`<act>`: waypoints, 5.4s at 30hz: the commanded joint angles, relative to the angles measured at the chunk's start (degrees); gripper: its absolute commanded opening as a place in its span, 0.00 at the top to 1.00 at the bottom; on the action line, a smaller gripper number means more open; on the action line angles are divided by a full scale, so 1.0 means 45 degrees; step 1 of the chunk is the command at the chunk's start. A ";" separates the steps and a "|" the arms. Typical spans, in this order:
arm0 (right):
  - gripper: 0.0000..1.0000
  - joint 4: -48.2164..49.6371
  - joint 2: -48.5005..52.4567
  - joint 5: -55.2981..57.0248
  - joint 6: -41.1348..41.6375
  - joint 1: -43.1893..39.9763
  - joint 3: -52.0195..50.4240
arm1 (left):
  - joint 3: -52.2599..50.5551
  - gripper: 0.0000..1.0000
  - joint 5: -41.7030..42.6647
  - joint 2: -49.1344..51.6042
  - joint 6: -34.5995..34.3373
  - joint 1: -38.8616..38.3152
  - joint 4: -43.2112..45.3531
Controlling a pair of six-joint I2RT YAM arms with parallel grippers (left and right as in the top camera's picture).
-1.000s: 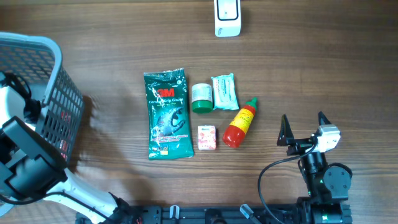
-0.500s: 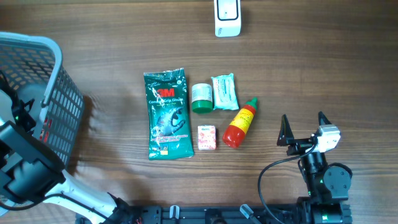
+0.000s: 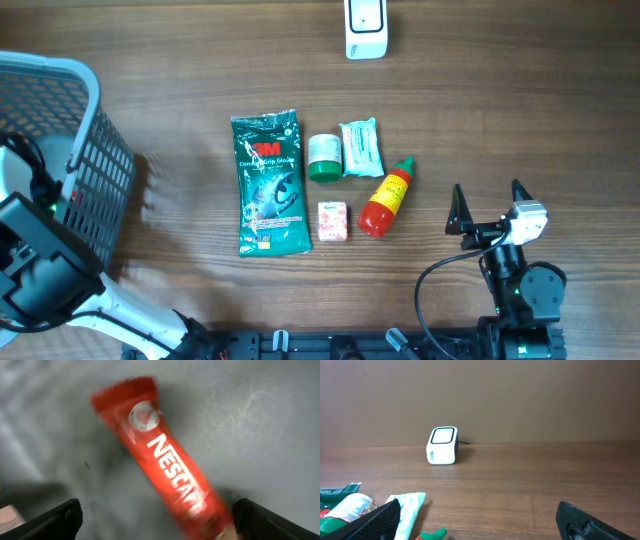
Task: Scan the item barcode
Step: 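Reach into the basket and grasp the red Nescafe stick with the left gripper, then lift the Nescafe stick out of the basket and carry it right, then lay the Nescafe stick right of the sriracha and open the left gripper, then move the right gripper to the sriracha bottle and grasp it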
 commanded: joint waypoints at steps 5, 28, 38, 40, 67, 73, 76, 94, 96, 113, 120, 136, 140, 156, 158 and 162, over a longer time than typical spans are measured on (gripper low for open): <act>0.00 0.0024 -0.0024 0.0136 -0.0131 -0.0029 -0.0010 | -0.1481 0.04 -0.0427 0.0073 -0.0675 0.0097 0.1243; 0.00 0.0024 -0.0024 0.0136 -0.0126 -0.0029 -0.0010 | 0.4226 0.96 0.0335 -0.4337 0.3342 0.0097 0.0068; 0.00 0.0024 -0.0024 0.0131 -0.0131 -0.0029 -0.0010 | 0.4639 0.96 0.6096 -0.7868 1.0258 -0.3774 -0.0223; 0.00 0.0024 -0.0024 0.0136 -0.0131 -0.0029 -0.0010 | 0.4634 0.96 0.6037 -0.7873 1.0928 -0.5693 -0.0189; 0.00 0.0024 -0.0024 0.0136 -0.0131 -0.0029 -0.0010 | 0.4619 0.96 0.4896 0.2176 1.5630 -2.0240 0.7587; 0.00 0.0024 -0.0024 0.0131 -0.0131 -0.0029 -0.0010 | 0.4619 0.92 0.4697 0.2652 1.5625 -2.0555 0.7660; 0.00 0.0024 -0.0024 0.0136 -0.0131 -0.0029 -0.0010 | 0.4619 0.79 0.4430 0.2623 1.5625 -2.0342 0.7601; 0.00 0.0024 -0.0024 0.0136 -0.0131 -0.0029 -0.0010 | 0.4624 0.48 -0.0583 -0.2511 1.8345 -1.8724 0.5639; 0.00 0.0024 -0.0024 0.0136 -0.0131 -0.0029 -0.0010 | 0.4624 0.00 -0.1064 -0.3429 1.8336 -1.8127 0.4167; 0.00 0.0024 -0.0024 0.0136 -0.0131 -0.0029 -0.0010 | 0.4133 0.00 -0.1778 -0.5552 1.4809 -1.6543 -0.7606; 0.00 0.0024 -0.0024 0.0136 -0.0131 -0.0029 -0.0010 | 0.3725 0.00 -0.1870 -0.5557 1.4897 -1.6543 -0.7582; 0.00 0.0024 -0.0024 0.0136 -0.0131 -0.0029 -0.0010 | 0.3725 0.00 -0.1865 -0.5557 1.4897 -1.6548 -0.7495; 0.00 0.0121 -0.0024 0.1103 -0.1341 -0.0029 -0.0010 | 0.3725 0.00 -0.1865 -0.5557 1.4892 -1.6548 -0.7495; 0.00 0.1287 -0.0024 -0.7893 0.1209 -0.0029 -0.0010 | 0.3725 0.00 -0.1865 -0.5557 1.4897 -1.6548 -0.7495; 0.00 0.1535 -0.0024 -0.7587 0.4031 -0.0029 -0.0010 | 0.3725 0.00 -0.1865 -0.5557 1.4897 -1.6548 -0.7495; 0.00 0.1928 -0.0024 -0.6960 0.7723 -0.0029 -0.0010 | 0.3725 0.00 -0.1865 -0.5557 1.4892 -1.6548 -0.7495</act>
